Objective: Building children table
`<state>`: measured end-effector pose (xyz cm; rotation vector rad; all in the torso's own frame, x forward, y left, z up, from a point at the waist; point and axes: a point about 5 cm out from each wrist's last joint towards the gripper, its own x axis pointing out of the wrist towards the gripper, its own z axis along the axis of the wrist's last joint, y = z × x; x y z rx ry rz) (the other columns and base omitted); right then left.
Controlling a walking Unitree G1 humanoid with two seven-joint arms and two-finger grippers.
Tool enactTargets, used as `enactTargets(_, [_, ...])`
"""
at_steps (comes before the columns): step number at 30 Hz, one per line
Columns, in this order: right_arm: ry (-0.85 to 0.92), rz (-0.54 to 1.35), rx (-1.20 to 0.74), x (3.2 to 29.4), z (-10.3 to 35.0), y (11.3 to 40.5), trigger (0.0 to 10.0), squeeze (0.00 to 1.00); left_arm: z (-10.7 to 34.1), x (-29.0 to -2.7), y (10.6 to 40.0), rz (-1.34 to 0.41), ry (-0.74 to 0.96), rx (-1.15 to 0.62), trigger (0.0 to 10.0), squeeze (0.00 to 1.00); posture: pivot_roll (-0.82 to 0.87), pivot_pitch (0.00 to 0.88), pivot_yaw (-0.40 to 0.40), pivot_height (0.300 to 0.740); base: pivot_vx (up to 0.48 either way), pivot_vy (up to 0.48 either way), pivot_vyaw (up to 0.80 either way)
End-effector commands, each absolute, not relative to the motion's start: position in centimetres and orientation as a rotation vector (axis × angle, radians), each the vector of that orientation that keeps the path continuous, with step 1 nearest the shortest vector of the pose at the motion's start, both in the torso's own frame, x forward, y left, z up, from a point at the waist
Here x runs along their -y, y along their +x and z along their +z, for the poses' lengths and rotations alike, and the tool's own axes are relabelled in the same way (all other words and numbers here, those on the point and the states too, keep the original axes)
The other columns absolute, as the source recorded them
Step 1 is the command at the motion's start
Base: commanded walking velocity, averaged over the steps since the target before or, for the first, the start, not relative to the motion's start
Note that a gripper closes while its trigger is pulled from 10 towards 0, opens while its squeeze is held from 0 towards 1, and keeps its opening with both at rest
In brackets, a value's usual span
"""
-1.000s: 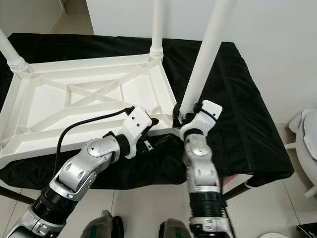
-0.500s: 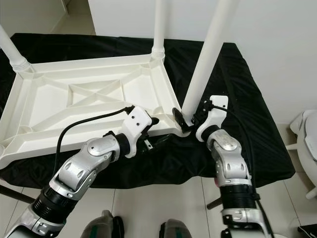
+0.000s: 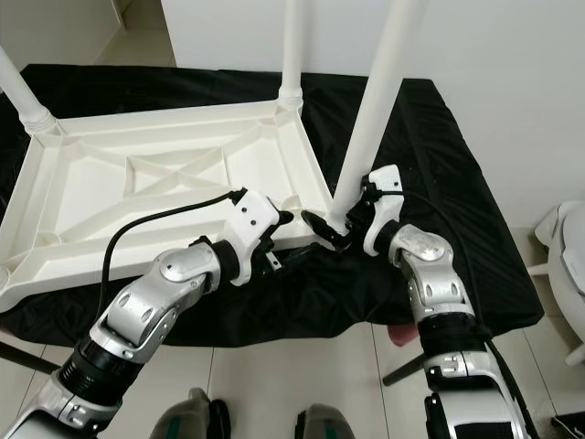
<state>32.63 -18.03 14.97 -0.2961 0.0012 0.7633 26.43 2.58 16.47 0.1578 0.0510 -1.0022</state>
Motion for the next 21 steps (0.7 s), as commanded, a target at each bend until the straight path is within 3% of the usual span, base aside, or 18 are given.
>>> enactTargets(1, [-0.304,0.772,0.004,18.1,15.1,32.8,7.0,0.00,16.3,-2.5,26.2,-1.050,0.163,-0.069,10.0,0.00,-0.17,0.019,0.030,0.740,0.000,0.000,0.00])
enactTargets(2, [-0.303,0.774,-0.003,18.2,14.9,32.8,0.0,0.00,16.3,-2.5,26.2,-1.050,0.162,-0.069,10.0,0.00,-0.17,0.022,0.030,0.740,0.000,0.000,0.00])
enactTargets(19, [-0.205,0.754,0.012,18.1,13.4,31.1,0.0,0.00,16.1,-2.5,25.8,-1.060,0.155,-0.075,10.0,0.00,-0.18,0.037,0.024,0.740,0.000,0.000,0.00])
enactTargets(20, [-0.188,0.733,0.027,17.9,13.5,30.9,3.6,0.00,16.1,-2.5,25.8,-1.061,0.154,-0.076,10.0,0.00,-0.18,0.040,0.024,0.740,0.000,0.000,0.00])
enactTargets(21, [-0.188,0.733,0.027,17.9,13.5,30.9,3.6,0.00,16.1,-2.5,25.8,-1.061,0.154,-0.076,10.0,0.00,-0.18,0.040,0.024,0.740,0.000,0.000,0.00])
